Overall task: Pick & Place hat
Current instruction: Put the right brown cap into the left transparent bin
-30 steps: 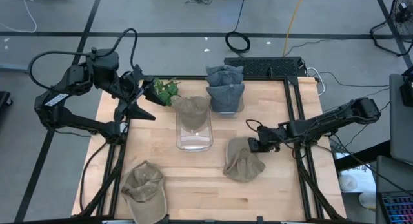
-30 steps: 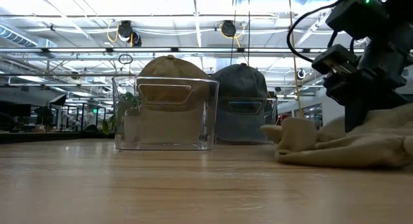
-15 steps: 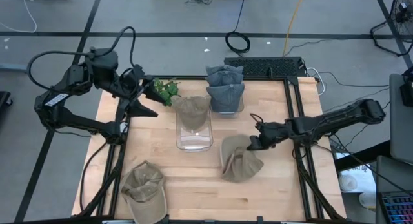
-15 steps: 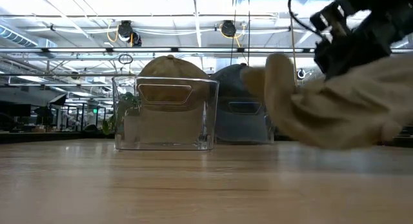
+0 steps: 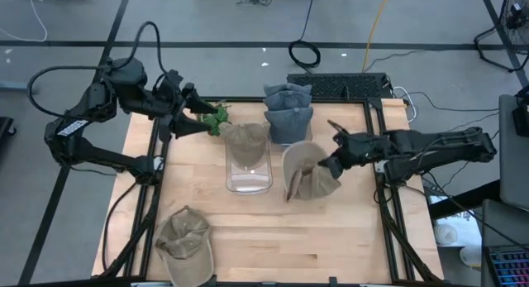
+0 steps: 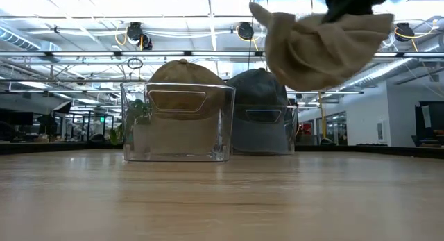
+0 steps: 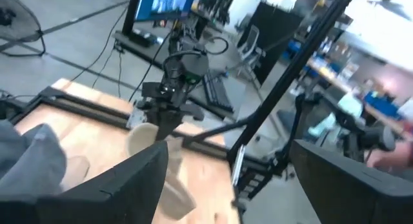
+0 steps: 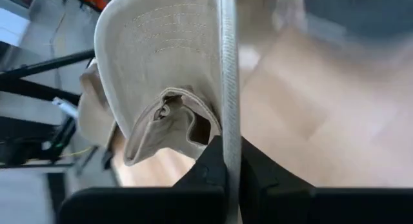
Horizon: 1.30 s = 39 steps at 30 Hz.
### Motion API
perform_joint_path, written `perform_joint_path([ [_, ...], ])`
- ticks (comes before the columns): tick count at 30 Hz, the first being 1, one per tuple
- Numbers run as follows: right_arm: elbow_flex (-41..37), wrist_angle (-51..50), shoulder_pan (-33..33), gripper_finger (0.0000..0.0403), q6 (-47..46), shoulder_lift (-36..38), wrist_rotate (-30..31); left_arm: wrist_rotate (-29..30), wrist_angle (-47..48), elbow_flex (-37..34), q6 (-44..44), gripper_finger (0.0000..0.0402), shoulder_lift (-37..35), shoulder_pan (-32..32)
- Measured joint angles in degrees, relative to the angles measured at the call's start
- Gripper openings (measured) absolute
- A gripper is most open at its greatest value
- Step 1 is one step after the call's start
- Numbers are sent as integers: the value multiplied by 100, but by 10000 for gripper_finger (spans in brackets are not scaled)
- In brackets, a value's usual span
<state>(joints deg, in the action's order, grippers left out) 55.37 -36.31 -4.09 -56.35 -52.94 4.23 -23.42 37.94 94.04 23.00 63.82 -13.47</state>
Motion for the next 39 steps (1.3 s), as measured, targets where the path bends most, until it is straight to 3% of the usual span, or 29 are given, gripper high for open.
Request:
perform_joint_path([
  [6,1063,-508,217,0,1471,-310,658,-1,-383,2,750,335,111,1],
  [17,2874,-1119,353,0,3754,-1158,795,103,-521,2,1274,335,615,0],
  [26,3348,-1219,351,0,5062,-1474,1145,-66,-982,-2,1356,335,866,0],
  [29,3420,-1175,342,0,5536,-1522,1551,-80,-1258,-2,1356,335,857,2],
  [33,3426,-640,204,0,6688,-1529,2524,-84,-1468,-2,1442,335,859,0],
  [39,3426,1456,-104,0,8819,-1527,3491,-98,-1612,-2,2015,335,856,0],
])
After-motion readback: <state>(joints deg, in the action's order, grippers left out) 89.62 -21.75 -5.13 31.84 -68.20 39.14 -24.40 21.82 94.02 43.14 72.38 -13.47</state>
